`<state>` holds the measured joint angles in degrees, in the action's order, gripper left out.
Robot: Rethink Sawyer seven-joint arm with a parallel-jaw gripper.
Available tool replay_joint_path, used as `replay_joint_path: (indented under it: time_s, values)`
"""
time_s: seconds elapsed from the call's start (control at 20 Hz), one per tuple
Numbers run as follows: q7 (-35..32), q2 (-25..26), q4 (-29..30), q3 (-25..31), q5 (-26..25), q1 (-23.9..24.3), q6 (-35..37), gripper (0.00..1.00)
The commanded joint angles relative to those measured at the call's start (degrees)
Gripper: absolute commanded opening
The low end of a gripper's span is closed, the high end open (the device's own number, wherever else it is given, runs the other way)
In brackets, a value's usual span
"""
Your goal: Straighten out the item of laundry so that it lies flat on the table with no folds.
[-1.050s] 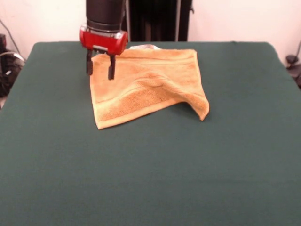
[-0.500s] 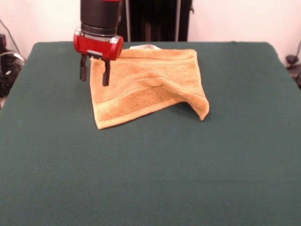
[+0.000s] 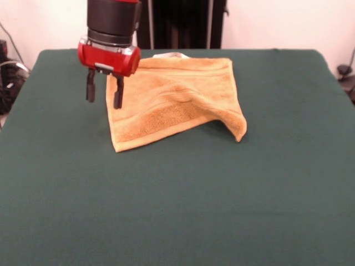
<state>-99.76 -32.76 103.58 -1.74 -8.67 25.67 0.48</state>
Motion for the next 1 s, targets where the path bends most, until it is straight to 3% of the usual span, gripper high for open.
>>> replay_joint_path:
  time_s: [0.05,1.0]
  values:
    - [-8.4,1.8,-3.4,8.0,4.7,-3.6,8.6,1.0]
    - [-9.7,3.6,-3.0,6.1,8.4,-7.5,6.1,1.0]
